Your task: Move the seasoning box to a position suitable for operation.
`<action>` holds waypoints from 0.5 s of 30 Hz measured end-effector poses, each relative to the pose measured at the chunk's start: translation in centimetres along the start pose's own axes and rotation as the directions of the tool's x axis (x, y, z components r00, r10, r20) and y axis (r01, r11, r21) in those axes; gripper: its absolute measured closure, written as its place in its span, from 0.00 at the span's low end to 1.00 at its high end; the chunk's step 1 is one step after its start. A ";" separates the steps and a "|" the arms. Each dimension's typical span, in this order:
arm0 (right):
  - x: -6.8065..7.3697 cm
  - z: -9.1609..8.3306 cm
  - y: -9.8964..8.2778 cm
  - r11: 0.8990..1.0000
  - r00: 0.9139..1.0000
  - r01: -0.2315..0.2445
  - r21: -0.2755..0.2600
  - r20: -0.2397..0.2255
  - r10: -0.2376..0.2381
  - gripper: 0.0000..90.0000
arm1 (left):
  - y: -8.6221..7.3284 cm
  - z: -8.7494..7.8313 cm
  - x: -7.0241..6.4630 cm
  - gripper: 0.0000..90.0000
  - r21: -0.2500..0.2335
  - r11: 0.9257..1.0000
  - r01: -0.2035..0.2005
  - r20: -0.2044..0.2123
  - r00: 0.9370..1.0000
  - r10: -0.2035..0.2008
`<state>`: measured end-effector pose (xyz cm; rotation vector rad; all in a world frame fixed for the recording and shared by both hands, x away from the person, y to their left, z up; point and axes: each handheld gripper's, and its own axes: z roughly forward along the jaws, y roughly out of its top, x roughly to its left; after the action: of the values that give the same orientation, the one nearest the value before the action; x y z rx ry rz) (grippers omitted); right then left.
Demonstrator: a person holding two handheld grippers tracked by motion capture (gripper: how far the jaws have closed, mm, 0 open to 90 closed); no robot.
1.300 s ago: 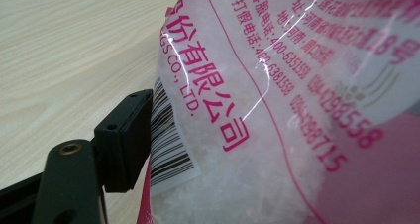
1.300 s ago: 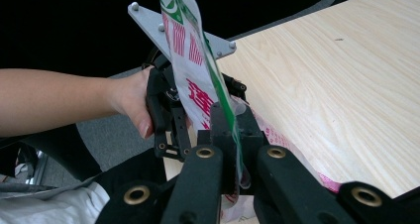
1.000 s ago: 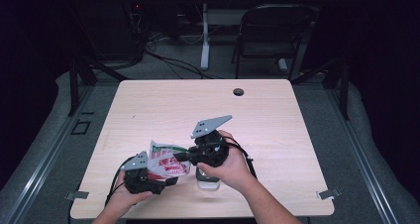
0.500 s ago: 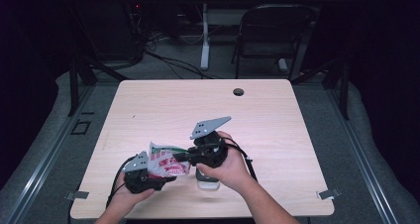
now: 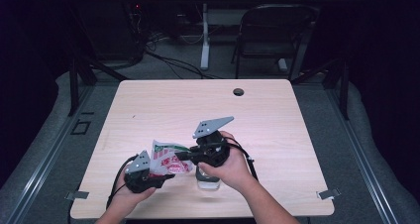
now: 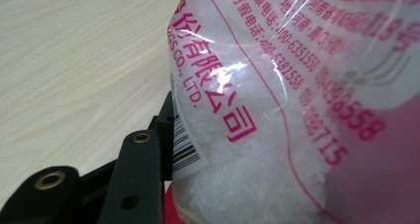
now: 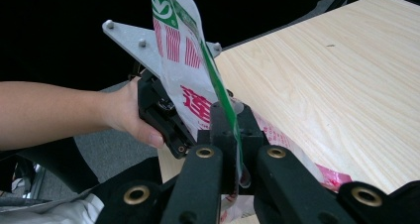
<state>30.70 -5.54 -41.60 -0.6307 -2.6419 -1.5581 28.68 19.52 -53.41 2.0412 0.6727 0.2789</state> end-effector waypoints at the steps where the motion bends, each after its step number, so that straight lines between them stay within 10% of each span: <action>1: 0.0 0.0 0.0 1.000 1.000 -0.004 -0.003 -0.002 0.004 1.00 | 0.0 0.0 0.0 0.66 -0.002 1.000 0.000 -0.003 1.000 0.000; 15: -0.3 0.0 -0.6 1.000 0.999 0.010 -0.012 0.034 -0.010 0.99 | 0.4 -0.2 -0.5 0.69 0.024 0.999 -0.039 -0.118 0.992 0.041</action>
<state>30.76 -5.88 -42.15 -0.6515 -2.6656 -1.5812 28.33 19.21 -52.91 2.0732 0.7109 0.4206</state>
